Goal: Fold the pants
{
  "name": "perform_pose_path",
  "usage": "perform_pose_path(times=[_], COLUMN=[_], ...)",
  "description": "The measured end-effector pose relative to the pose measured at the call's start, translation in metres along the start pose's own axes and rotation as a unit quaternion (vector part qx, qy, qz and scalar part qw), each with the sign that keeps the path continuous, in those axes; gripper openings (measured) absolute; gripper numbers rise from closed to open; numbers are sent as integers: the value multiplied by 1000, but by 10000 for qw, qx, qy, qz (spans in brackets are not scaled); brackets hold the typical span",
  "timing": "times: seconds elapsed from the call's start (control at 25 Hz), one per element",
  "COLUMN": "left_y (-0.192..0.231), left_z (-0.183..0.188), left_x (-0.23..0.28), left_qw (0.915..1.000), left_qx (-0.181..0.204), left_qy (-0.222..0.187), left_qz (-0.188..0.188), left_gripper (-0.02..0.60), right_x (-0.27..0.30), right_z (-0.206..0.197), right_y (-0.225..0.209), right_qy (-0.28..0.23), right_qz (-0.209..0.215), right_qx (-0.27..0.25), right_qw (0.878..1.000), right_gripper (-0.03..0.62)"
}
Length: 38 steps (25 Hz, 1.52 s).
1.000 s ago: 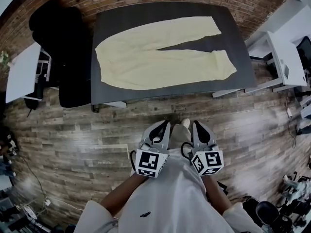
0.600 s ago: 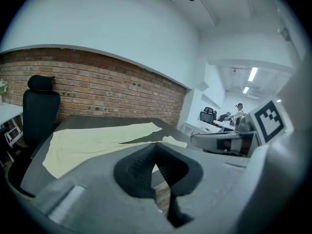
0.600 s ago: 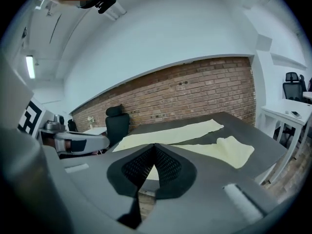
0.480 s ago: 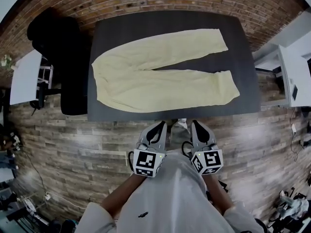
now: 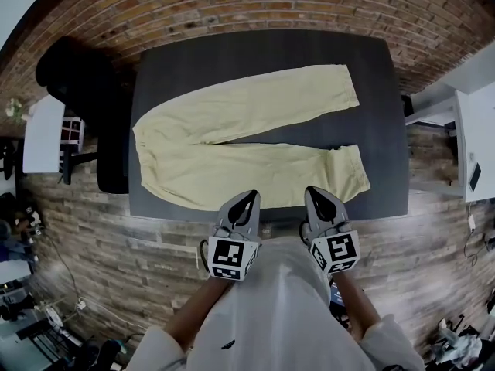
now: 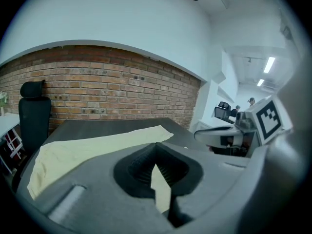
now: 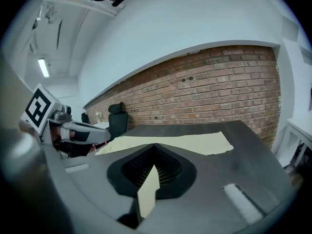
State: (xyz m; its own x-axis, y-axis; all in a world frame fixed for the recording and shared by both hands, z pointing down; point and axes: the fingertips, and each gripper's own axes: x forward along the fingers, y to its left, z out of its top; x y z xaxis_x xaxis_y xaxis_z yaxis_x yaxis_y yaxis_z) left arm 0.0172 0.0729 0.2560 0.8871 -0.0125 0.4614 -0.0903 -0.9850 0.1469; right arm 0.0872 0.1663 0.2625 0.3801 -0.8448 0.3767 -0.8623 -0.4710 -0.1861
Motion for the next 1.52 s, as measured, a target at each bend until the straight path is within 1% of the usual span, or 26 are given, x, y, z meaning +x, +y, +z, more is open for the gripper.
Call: perform_pose_path(times=[0.08, 0.24, 0.4, 0.48, 0.56, 0.64, 0.76, 0.96, 1.12, 1.32, 1.4, 1.44, 1.48, 1.52], left_y=[0, 0, 2, 2, 5, 11, 21, 49, 69, 83, 90, 93, 95, 96], left_z=[11, 26, 36, 39, 44, 53, 64, 76, 86, 95, 97, 96, 94, 91], left_x=[21, 56, 90, 104, 115, 123, 132, 148, 164, 189, 204, 212, 220, 228], left_qw=[10000, 9998, 9994, 9994, 9994, 9993, 9986, 9959, 9948, 9935, 9914, 9895, 9875, 9859], left_qx=[54, 101, 195, 177, 148, 206, 392, 790, 917, 1048, 1209, 1332, 1446, 1532], left_qy=[48, 156, 271, 294, 295, 282, 329, 399, 420, 449, 501, 548, 599, 642], left_qz=[55, 83, 67, 88, 117, 149, 143, 200, 173, 5, -83, -123, -167, -216], left_gripper=[3, 3, 3, 3, 3, 3, 3, 3, 3, 3, 3, 3, 3, 3], right_x=[11, 29, 47, 55, 62, 69, 79, 96, 110, 129, 144, 151, 158, 164], right_z=[9, 23, 35, 37, 42, 51, 61, 70, 77, 84, 86, 84, 81, 77], right_y=[-21, -63, -95, -108, -118, -126, -137, -156, -176, -194, -199, -201, -201, -202], right_qy=[59, 167, 254, 317, 329, 293, 313, 593, 768, 822, 895, 958, 1033, 1107], right_qz=[174, 303, 381, 379, 387, 399, 418, 518, 423, 253, 251, 288, 338, 381], right_qx=[-266, -680, -799, -881, -901, -954, -1119, -1518, -1788, -1974, -2055, -2077, -2096, -2127], right_qw=[9995, 9971, 9958, 9949, 9946, 9942, 9923, 9853, 9800, 9765, 9742, 9731, 9717, 9701], right_gripper=[6, 6, 6, 6, 6, 6, 6, 6, 8, 8, 9, 19, 43, 43])
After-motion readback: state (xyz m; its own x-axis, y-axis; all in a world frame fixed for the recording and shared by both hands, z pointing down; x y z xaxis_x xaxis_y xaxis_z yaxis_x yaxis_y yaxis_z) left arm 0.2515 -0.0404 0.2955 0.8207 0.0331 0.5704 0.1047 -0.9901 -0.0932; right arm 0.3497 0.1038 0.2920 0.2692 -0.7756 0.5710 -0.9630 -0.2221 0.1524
